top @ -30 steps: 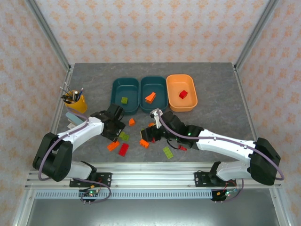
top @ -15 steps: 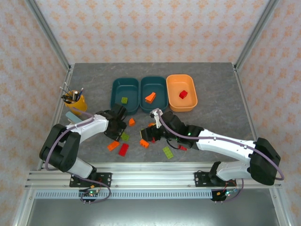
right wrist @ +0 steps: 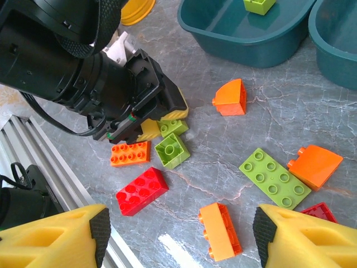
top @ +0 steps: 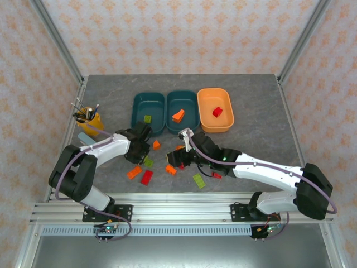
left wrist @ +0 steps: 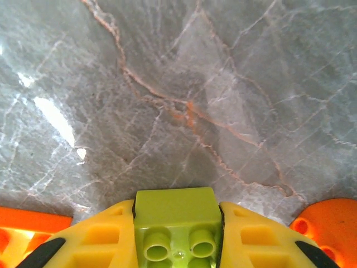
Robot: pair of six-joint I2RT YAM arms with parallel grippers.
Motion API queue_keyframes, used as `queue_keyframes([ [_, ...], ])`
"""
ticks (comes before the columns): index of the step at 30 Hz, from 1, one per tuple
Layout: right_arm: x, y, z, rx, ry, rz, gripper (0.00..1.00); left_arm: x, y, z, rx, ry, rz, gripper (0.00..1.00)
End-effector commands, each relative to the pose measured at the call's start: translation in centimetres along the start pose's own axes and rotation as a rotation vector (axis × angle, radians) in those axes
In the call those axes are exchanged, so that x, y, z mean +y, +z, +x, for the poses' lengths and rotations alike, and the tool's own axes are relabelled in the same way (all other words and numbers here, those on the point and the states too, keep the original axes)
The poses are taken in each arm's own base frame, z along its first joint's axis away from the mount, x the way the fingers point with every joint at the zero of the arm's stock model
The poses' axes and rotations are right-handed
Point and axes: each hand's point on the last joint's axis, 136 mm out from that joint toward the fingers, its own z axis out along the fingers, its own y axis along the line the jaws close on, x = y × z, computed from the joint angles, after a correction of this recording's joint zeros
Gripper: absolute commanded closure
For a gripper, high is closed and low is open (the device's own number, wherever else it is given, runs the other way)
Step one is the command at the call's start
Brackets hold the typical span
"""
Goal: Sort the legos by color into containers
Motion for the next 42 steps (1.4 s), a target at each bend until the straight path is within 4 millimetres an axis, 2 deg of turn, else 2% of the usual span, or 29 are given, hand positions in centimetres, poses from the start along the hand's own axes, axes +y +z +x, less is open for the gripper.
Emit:
queue_keyframes([
  [1,0.8,-1.6,-3.1,-0.091,-0.002,0.018,0.30,-1.2,-3.4,-1.8,-0.111,0.089,0.026,0.72],
  [3,0.5,-2.6,-4.5,-0.138,-0.002,0.052,0.30,-2.0,-5.6,-2.4,-0.145,0.154,0.041,0.72],
  [6,0.3,-3.6,-6.8,-0.214,0.010,0.089,0.30,-4.5,-8.8,-3.4,-0.190,0.276,0.079,0.72],
  [10,-1.0,-4.3,-10.5,-0.296,0.061,0.153,0.28,-9.2,-10.6,-4.3,-0.174,0.439,0.097,0.71],
  [14,-3.3,-4.1,-13.6,-0.333,0.131,0.210,0.28,-14.2,-9.8,-5.1,-0.123,0.563,0.097,0.71],
  [17,-4.5,-3.8,-15.1,-0.341,0.173,0.223,0.28,-16.9,-7.5,-5.5,-0.072,0.635,0.057,0.71],
  [20,-5.0,-3.4,-15.7,-0.334,0.188,0.229,0.28,-18.8,-5.4,-5.7,-0.034,0.671,0.038,0.71],
  [25,-5.5,-2.9,-15.5,-0.315,0.202,0.244,0.28,-20.0,-2.6,-5.5,0.009,0.679,0.019,0.72],
  [31,-6.2,-2.5,-14.5,-0.293,0.230,0.262,0.28,-19.3,-0.3,-5.5,0.024,0.690,-0.038,0.71],
  [38,-6.3,-2.1,-14.1,-0.281,0.242,0.261,0.28,-18.6,0.5,-6.0,0.015,0.706,-0.080,0.59],
  [42,-6.3,-2.4,-14.2,-0.272,0.227,0.272,0.28,-18.7,-0.2,-6.2,0.002,0.713,-0.076,0.53],
])
